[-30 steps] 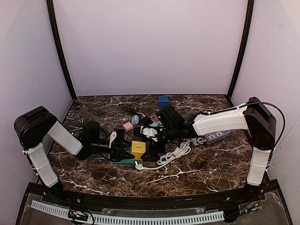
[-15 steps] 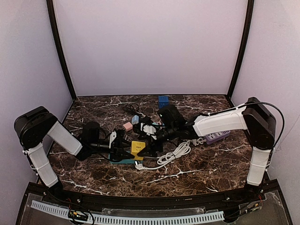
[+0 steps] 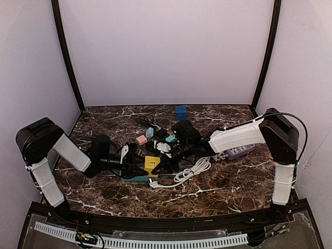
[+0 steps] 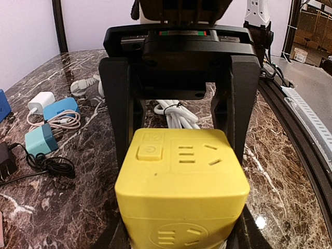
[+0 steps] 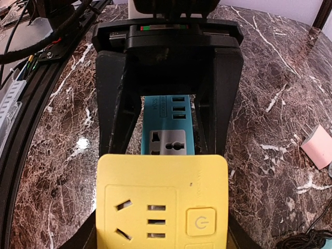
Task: Insert the plug
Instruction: Insert the plug into the socket.
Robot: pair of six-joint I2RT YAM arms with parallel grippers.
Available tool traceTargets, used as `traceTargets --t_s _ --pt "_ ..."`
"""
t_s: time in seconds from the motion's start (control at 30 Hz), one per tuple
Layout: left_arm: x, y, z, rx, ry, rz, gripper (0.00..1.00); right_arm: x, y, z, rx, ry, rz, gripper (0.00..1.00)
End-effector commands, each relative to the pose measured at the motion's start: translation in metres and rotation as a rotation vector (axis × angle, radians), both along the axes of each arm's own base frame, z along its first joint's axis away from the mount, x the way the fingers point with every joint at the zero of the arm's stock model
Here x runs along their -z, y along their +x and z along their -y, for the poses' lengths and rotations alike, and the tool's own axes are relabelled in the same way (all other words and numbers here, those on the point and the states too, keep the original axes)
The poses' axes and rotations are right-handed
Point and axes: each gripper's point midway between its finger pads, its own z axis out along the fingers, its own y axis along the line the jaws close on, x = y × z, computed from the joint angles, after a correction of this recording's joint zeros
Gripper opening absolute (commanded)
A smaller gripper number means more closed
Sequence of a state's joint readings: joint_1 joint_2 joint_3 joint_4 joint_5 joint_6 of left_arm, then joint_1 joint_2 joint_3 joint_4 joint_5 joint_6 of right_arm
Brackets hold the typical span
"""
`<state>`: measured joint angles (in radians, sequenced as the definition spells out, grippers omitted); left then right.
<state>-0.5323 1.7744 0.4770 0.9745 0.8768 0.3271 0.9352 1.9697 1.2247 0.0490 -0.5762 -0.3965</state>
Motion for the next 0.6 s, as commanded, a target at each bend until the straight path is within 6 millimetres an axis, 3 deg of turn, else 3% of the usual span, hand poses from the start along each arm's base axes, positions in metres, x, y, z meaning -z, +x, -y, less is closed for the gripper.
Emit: traceTargets --t_s 0.0,0.07,0.1,0.17,0.23,0.33,0.57 --pt "0.021 0.005 -0.009 -0.049 0.077 -0.013 0.04 -0.009 0.003 -0.008 0.011 0.022 -0.011 0.13" --pt "0.019 0.006 -0.01 -0.057 0.09 -0.007 0.24 -0.005 0.006 -0.004 0.018 -0.016 0.013 0.04" --pt "0.018 0.008 -0.01 -0.062 0.095 -0.001 0.43 0.001 0.007 0.0 0.026 -0.054 0.021 0.01" --pt "0.016 0.009 -0.014 -0.079 0.118 0.011 0.65 0.012 0.015 0.008 0.057 -0.133 0.053 0.0" --pt "0.013 0.009 -0.019 -0.09 0.139 0.014 0.76 0.025 0.026 0.019 0.096 -0.23 0.094 0.0" --pt "0.009 0.005 -0.03 -0.098 0.166 -0.009 0.82 0.039 0.034 0.033 0.123 -0.36 0.119 0.0" --pt "0.009 0.0 -0.045 -0.16 0.181 -0.033 0.85 0.057 0.024 0.059 0.114 -0.533 0.064 0.0"
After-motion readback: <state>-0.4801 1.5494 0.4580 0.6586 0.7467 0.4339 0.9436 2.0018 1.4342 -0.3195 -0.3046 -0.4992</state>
